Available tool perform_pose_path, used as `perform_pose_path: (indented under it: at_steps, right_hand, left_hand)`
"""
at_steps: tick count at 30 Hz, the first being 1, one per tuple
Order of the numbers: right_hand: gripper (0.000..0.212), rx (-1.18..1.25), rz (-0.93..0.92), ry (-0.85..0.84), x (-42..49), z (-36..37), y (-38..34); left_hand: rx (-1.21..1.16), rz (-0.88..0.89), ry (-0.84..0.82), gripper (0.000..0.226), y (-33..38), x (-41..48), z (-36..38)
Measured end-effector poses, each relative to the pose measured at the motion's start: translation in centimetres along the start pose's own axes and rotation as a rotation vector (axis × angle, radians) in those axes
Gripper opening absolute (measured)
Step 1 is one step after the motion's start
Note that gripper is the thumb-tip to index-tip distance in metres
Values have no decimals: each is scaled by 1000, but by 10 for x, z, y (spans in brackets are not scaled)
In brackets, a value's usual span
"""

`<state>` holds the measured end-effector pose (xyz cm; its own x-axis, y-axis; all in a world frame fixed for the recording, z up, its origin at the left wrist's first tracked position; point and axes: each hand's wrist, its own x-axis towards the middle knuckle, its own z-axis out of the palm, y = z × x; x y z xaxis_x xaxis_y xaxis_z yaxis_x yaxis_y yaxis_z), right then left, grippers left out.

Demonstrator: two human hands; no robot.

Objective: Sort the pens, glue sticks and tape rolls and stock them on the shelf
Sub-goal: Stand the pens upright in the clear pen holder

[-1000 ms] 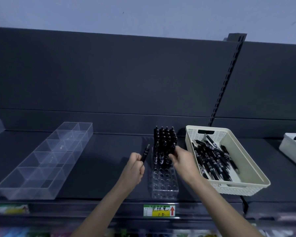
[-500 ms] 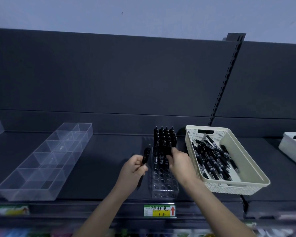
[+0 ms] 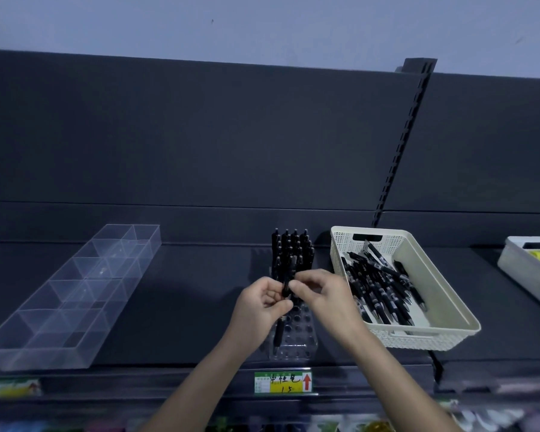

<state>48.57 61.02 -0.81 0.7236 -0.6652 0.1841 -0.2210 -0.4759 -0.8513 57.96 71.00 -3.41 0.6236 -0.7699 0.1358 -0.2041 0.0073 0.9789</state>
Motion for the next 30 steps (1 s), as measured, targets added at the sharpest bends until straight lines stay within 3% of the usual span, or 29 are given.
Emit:
perform_pose_path:
  at_steps: [2, 4, 7, 10, 16, 24, 30]
  right_hand:
    - [21, -15, 4, -7, 2, -3, 1]
    - [30, -65, 17, 80, 5, -12, 6]
    - [24, -131, 22, 244, 13, -30, 14]
    - [19, -159, 27, 283, 21, -33, 20]
    - [12, -113, 16, 272, 23, -15, 22]
    - [19, -357, -23, 201, 25, -6, 25]
    - [17, -365, 43, 168, 21, 4, 33]
  left_hand:
    - [15, 6, -25, 16, -2, 2, 5]
    - [189, 53, -20, 8, -8, 4, 4]
    - [635, 157, -56, 16, -24, 3, -2]
    - [857, 160, -173, 31, -32, 2, 0]
    - [926, 140, -225, 35, -33, 6, 1]
    - [917, 121, -264, 35, -31, 13, -2]
    - [937, 151, -298, 36, -33, 15, -2]
